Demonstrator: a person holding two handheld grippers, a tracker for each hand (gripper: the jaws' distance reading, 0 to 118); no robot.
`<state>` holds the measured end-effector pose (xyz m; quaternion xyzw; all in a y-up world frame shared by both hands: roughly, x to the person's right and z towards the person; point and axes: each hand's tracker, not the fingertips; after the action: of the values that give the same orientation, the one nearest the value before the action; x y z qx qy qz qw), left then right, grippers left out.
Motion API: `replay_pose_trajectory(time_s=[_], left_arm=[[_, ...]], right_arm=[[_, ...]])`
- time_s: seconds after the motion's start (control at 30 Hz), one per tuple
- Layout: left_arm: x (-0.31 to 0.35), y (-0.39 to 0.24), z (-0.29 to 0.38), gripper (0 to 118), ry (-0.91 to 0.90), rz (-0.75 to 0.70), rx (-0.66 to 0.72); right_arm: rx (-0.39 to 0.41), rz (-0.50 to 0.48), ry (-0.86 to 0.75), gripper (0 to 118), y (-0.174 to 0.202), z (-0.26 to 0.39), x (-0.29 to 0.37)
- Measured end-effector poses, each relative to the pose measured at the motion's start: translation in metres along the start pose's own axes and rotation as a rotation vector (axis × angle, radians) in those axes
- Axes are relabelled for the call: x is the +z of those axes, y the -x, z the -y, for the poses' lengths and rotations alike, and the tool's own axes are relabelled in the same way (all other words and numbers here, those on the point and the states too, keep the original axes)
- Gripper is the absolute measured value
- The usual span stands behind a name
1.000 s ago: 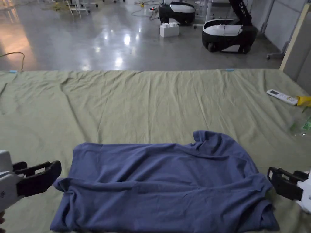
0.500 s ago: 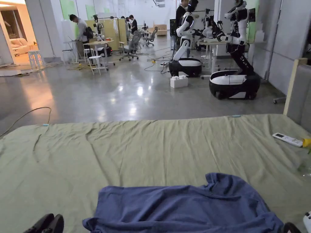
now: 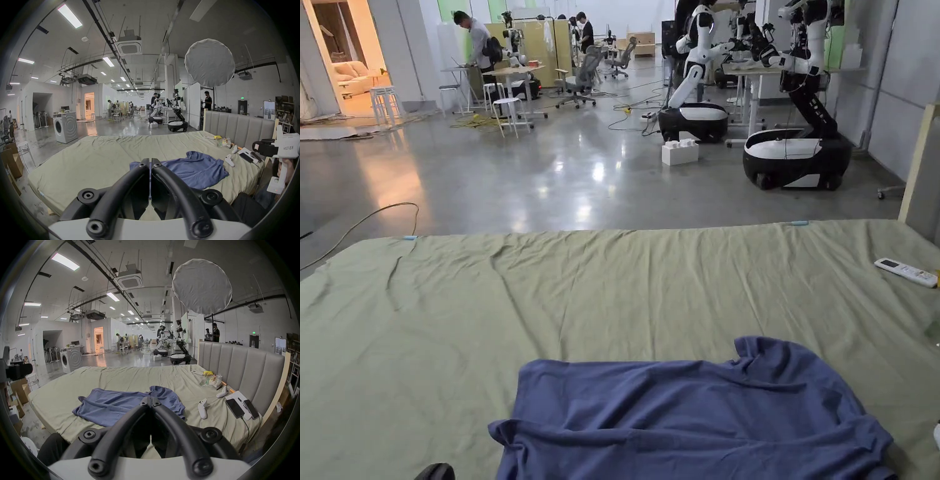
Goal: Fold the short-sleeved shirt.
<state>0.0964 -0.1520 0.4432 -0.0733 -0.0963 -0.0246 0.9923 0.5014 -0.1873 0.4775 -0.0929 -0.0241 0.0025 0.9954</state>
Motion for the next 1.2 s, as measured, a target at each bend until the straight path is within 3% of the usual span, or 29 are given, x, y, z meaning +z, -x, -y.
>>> replay_pose_trajectory(time_s=[0.17, 0.23, 0.33, 0.53, 0.63, 0.67, 0.73, 0.77, 0.93, 0.97, 1.07, 1.13, 1.2], left_arm=[[-0.040, 0.011, 0.018, 2, 0.124, 0.022, 0.058], [-0.071, 0.022, 0.036, 16, 0.185, 0.033, 0.102], [-0.133, 0.045, 0.072, 57, 0.311, 0.056, 0.253], [-0.235, 0.069, 0.155, 65, 0.450, -0.021, 0.330], [-0.265, 0.076, 0.182, 64, 0.603, -0.101, 0.308], [-0.270, 0.078, 0.188, 57, 0.622, -0.095, 0.321], [-0.277, 0.075, 0.194, 17, 0.644, -0.019, 0.337], [-0.282, 0.067, 0.195, 11, 0.672, -0.016, 0.274], [-0.300, 0.054, 0.194, 9, 0.739, -0.031, 0.195], [-0.301, 0.056, 0.193, 9, 0.752, -0.025, 0.185], [-0.302, 0.055, 0.193, 9, 0.757, -0.003, 0.145], [-0.302, 0.057, 0.192, 9, 0.763, -0.003, 0.156], [-0.303, 0.058, 0.193, 9, 0.768, -0.002, 0.169]], right_arm=[[-0.040, 0.005, 0.035, 0, -0.007, 0.006, -0.012], [-0.065, -0.005, 0.066, 0, -0.012, 0.011, -0.019], [-0.077, -0.009, 0.097, 0, -0.018, 0.021, -0.026], [-0.086, 0.019, 0.186, 0, -0.034, 0.037, -0.034], [-0.093, 0.053, 0.209, 0, -0.045, 0.043, -0.033], [-0.093, 0.067, 0.215, 0, -0.048, 0.042, -0.033], [-0.118, 0.082, 0.225, 0, -0.056, 0.046, -0.034], [-0.145, 0.085, 0.236, 0, -0.061, 0.049, -0.036], [-0.234, 0.096, 0.266, 1, -0.082, 0.063, -0.063], [-0.262, 0.100, 0.283, 8, -0.089, 0.067, -0.076], [-0.393, 0.086, 0.420, 71, -0.113, 0.088, -0.132], [-0.472, 0.052, 0.470, 71, -0.127, 0.109, -0.171], [-0.479, 0.067, 0.514, 71, -0.136, 0.126, -0.208]])
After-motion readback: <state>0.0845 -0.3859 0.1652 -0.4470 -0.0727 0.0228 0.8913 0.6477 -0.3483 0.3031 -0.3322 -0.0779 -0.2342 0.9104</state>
